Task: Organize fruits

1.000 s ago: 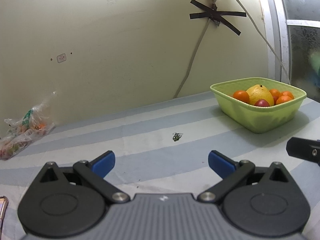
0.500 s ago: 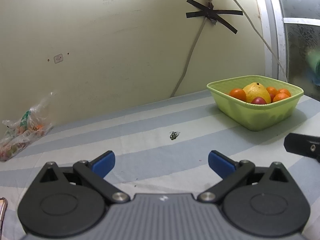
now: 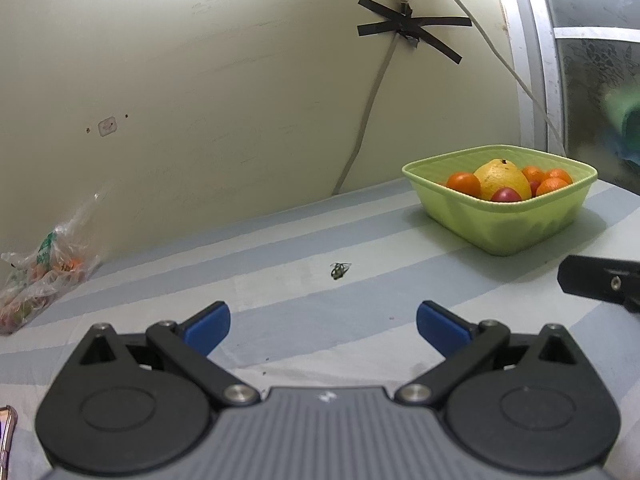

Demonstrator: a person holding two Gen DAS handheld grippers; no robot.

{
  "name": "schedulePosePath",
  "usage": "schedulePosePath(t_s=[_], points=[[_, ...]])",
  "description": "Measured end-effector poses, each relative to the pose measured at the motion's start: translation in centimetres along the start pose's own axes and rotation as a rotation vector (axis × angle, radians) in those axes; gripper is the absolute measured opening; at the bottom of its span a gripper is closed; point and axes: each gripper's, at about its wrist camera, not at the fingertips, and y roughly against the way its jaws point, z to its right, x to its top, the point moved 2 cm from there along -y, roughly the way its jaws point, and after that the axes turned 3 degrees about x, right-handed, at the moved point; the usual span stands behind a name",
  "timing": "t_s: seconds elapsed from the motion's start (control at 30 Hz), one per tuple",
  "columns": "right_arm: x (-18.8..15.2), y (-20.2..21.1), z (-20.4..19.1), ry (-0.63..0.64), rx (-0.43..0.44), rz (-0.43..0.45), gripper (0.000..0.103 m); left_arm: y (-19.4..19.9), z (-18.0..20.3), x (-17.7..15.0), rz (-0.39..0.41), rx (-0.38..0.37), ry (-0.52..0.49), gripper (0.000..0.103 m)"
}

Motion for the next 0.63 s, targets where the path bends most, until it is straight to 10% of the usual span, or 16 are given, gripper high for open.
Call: schedulePosePath(t_s=[0.63], points=[[-0.01,0.01,-0.02,0.000,-0.001,-0.001,0.086,0.24,-0.09,0.09,0.023,-0.058,-0.016,0.103]])
